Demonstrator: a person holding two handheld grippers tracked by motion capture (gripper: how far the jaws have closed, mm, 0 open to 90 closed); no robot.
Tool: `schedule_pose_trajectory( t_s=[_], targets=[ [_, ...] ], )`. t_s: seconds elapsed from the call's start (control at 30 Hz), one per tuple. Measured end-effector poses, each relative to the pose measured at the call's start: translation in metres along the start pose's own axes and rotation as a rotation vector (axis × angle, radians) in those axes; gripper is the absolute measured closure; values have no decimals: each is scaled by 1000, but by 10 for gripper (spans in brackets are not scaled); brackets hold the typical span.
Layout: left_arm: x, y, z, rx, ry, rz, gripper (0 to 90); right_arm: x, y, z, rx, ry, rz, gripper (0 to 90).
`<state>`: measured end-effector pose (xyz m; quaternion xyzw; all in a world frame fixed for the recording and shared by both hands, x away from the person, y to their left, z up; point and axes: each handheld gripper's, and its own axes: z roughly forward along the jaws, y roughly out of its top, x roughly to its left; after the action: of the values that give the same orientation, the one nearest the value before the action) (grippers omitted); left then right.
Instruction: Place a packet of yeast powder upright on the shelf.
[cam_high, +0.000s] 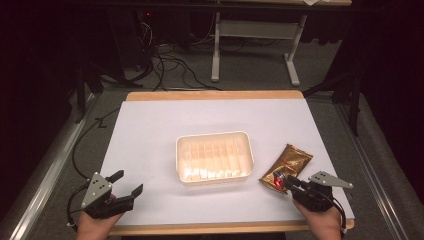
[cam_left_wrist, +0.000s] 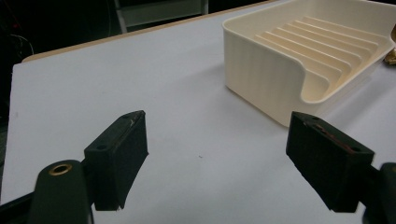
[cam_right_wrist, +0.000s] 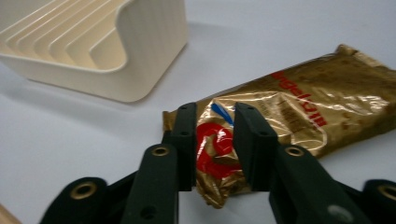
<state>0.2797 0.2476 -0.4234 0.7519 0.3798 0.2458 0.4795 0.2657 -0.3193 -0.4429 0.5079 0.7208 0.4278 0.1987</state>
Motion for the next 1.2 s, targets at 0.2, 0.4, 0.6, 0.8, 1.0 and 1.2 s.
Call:
schedule_pose_trajectory(
  t_s=[0.2, 0.4, 0.6, 0.8, 1.0, 1.2],
  targets=[
    [-3, 5, 9, -2, -26, 13, 212, 7, -9, 7, 90, 24, -23, 612],
    [-3, 7, 11, -7, -33, 17, 211, 6, -17, 14, 171, -19, -50, 749],
    [2, 2, -2, -17, -5, -2, 211, 17, -8, 26, 189, -10, -105, 900],
    [7, -5, -17, -24, 35, -22, 212, 35, 0, 41, 200, 65, -174, 897],
    [6, -5, -17, -24, 45, -31, 212, 33, 6, 33, 116, 102, -155, 743],
    [8, -4, -13, -20, 41, -33, 211, 8, 7, 12, -3, -17, -70, 668]
  ],
)
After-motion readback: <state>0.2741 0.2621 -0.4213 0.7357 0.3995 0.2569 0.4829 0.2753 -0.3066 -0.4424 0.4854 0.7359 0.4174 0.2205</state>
